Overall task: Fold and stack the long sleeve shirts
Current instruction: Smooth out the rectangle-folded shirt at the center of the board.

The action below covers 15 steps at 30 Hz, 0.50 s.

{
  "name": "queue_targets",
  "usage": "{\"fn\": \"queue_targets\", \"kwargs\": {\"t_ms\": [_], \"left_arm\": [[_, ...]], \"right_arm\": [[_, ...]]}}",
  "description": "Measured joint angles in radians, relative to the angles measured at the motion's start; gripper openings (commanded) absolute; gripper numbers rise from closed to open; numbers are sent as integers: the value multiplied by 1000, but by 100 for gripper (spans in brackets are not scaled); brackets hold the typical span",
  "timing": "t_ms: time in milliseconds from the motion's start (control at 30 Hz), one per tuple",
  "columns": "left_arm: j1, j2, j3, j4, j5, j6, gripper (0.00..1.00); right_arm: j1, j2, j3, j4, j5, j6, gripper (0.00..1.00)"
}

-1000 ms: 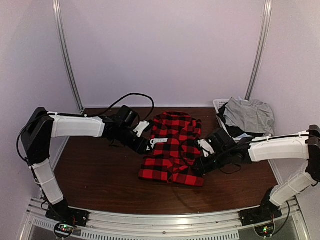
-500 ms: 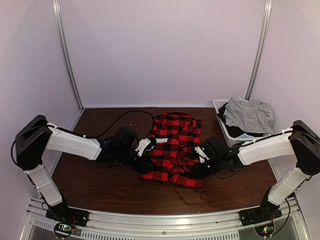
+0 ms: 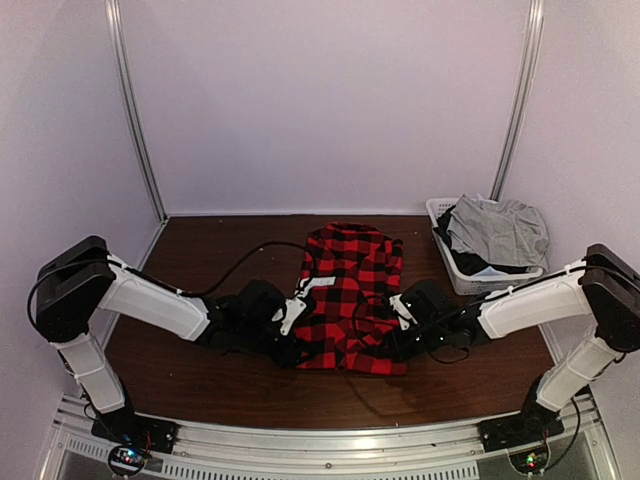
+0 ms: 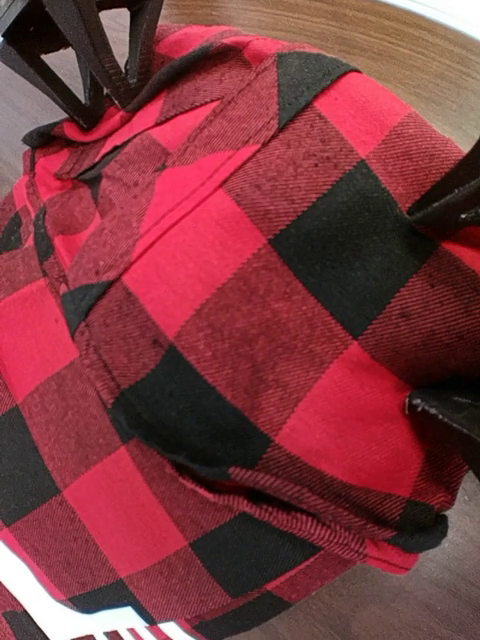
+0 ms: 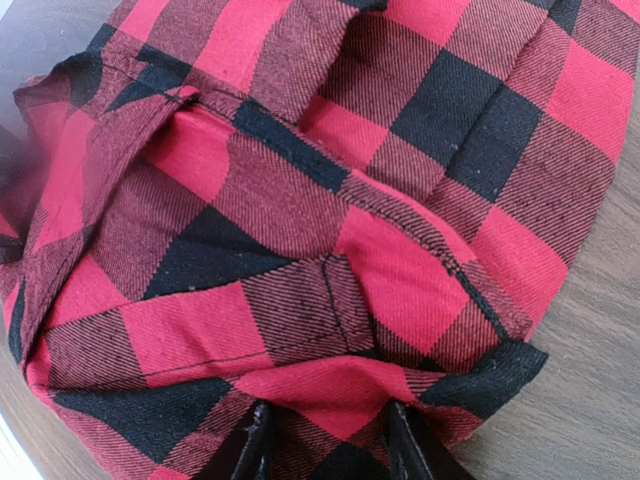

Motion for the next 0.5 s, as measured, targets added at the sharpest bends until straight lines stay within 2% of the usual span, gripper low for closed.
{"fn": "queue_targets", "kwargs": {"t_ms": [267,500], "left_arm": [[-31,-18,-22,2,-37,-1,55],[-97,-87,-48,-64,-31,0,59]], "right_arm": [[23,-63,-51,-17,3,-4,41],[39,-188,-81,-145,3,12,47]]}}
